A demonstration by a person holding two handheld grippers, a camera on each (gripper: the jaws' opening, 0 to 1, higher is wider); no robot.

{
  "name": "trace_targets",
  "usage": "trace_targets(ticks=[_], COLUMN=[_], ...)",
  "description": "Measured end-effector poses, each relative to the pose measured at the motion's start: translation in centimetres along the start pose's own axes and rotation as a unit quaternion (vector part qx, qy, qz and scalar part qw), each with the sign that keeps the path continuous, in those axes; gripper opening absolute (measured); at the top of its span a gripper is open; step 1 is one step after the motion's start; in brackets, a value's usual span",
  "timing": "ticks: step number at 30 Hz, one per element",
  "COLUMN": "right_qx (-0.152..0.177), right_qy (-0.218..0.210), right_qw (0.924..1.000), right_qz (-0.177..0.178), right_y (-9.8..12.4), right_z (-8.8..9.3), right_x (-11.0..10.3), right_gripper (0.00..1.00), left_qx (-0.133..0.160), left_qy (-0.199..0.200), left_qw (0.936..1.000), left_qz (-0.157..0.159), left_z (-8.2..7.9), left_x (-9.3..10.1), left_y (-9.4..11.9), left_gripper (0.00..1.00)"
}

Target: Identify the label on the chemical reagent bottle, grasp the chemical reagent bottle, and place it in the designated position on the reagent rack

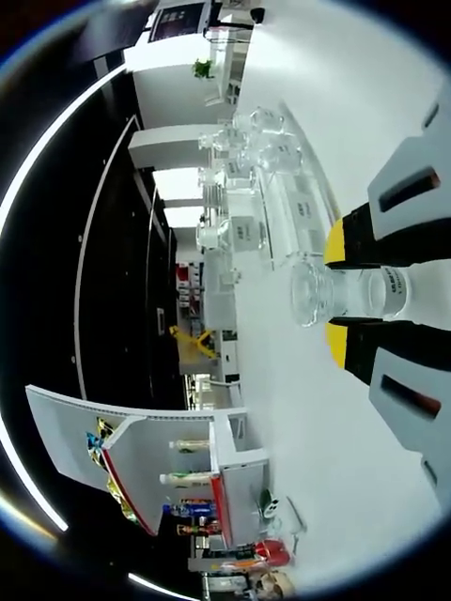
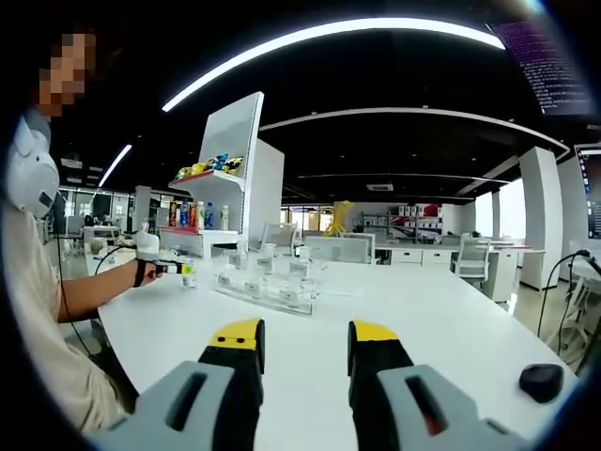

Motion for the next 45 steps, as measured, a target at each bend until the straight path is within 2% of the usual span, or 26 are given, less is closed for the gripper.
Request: trace_targets(ticks=[36,45], right_qx=[-0.008,-0.006], right_qy=[-0.006,-0.005], right_qw=[0.9999,1.0000], right_qz=[-0.004,-0.003], right_y=[-0.2,-0.1], right_z=[0.7,0.5], right_x=[0.0,-0.1], right_gripper=[0.35,0.35], left_qx=[0.004,0.005], left_qy=[-0.009,-0.006], left_qw=[0.9999,0.9999], left_qz=[-0.006,-0.007], left_z=[-0.1,-0.4], left_x=[0.3,0.0], left_y=[0.3,1.2], left_gripper=[0.19,0.19])
Point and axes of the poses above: the point that each gripper's makers call its tool centre point, and the gripper's own axes: y roughly backward along the fingers, x roughly to its right, z roughly out of its underside, the point moved 10 cm from there along y, roughly backward along the fingers, and after that the axes turned 12 degrees about -z, right-handed, at the moved point
